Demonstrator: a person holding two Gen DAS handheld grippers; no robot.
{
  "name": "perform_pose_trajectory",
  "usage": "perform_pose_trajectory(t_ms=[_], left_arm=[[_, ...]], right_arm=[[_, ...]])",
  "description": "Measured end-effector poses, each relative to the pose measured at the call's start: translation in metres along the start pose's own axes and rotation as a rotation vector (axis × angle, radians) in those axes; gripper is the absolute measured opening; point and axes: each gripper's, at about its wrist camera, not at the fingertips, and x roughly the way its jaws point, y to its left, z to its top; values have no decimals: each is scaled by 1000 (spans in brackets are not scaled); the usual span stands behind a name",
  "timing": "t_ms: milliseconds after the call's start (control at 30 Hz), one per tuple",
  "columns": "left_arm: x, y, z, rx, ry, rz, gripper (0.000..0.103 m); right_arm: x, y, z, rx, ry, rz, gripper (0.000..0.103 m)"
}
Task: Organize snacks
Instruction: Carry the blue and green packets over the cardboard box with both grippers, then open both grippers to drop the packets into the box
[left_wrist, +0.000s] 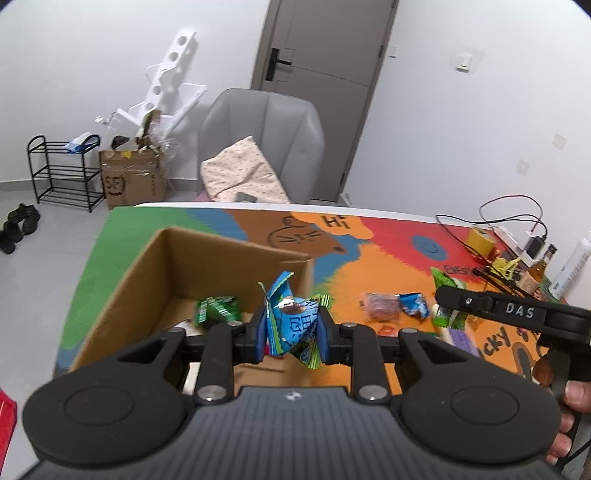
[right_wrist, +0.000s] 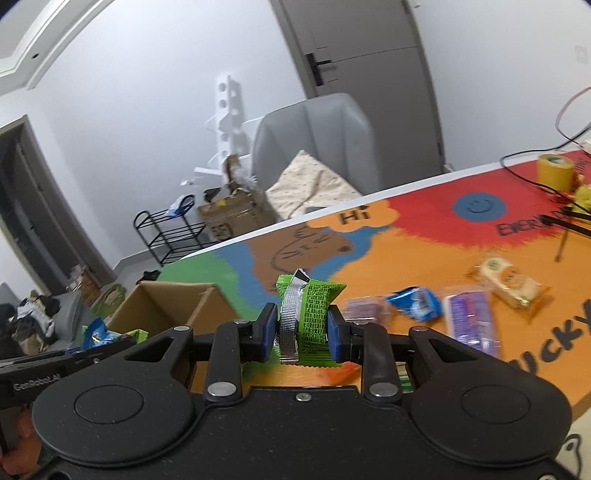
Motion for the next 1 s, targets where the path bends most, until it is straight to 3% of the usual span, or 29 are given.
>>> perform_pose_trajectory(t_ms=[567,733,967,1000], left_arm=[[-23,59,-14,-101,37,64,30],[-31,64,-16,-115,21,79,45],[-36,64,-15,-127,11,98,56],[-37,63,-14,-126,6,104,62]], right_arm=[[1,74,-6,-108,24,105,27],[3,90,-8,-124,44,152,27],[4,106,-9,-123,92,287,33],[3,107,-9,-128,93,297,33]])
